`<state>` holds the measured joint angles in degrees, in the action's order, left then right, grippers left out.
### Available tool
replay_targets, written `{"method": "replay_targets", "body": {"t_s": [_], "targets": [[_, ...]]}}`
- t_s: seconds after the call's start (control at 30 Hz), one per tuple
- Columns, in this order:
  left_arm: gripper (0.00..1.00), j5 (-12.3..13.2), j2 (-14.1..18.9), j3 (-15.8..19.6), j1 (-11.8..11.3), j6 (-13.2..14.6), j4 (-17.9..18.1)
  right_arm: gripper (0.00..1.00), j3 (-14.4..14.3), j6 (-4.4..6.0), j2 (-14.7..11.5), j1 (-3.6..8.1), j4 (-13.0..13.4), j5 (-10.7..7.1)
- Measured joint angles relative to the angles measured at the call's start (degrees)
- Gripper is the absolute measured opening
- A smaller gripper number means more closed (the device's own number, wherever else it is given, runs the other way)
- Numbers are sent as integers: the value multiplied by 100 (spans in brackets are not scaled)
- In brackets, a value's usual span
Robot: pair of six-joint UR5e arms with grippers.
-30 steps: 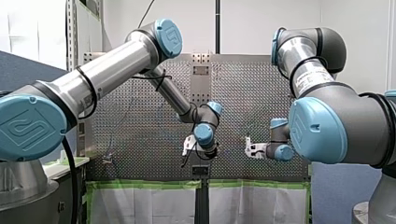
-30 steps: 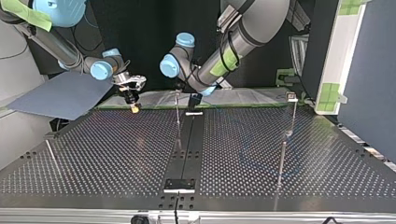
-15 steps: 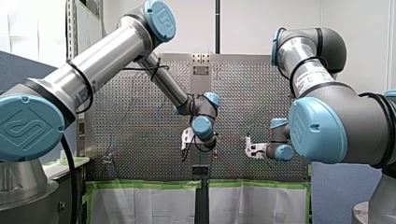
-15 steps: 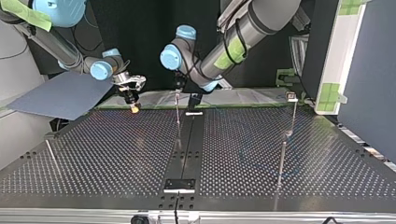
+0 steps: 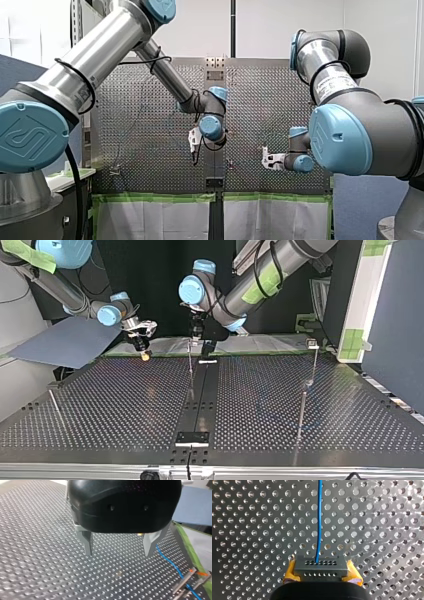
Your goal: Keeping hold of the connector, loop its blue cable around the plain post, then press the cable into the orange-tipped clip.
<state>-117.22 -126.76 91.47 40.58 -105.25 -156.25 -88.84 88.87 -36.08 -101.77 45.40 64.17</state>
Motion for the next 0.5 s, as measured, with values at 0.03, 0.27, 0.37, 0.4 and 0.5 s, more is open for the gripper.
{"method": "replay_targets", "body": {"t_s": [0.03,0.27,0.37,0.4,0.5], "targets": [[100,0,76,78,6,13,29,0,-1,0,0,-1,-2,0],[100,13,506,507,27,74,70,0,1,3,0,13,-12,0],[100,20,664,666,29,75,75,0,0,5,0,18,-12,0],[100,19,712,712,29,74,74,0,0,6,0,18,-12,0],[100,16,873,873,34,65,65,0,0,5,0,19,-12,0]]}}
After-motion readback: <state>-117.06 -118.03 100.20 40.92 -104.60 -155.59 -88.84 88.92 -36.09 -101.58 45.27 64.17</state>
